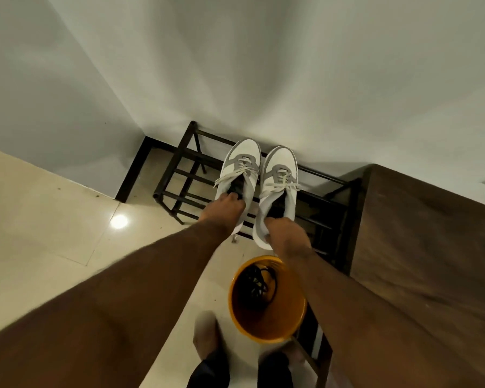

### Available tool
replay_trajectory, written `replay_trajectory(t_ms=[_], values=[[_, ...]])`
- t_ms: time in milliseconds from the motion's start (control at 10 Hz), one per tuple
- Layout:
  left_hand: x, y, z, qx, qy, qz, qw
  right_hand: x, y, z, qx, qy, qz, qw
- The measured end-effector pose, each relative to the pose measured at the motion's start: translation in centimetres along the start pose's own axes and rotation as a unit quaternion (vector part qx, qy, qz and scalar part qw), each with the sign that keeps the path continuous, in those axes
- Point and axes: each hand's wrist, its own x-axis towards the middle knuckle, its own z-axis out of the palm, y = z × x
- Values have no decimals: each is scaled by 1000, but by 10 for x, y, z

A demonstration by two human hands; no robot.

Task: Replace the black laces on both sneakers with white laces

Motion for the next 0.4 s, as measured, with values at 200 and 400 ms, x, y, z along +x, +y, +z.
replay_trajectory(t_ms=[200, 400], values=[[-1, -12, 35, 28, 15, -11, 999, 29, -15, 19, 31, -24, -18, 999], [-32, 23, 19, 27, 64, -41, 997, -35, -14, 1, 83, 24, 5, 996]])
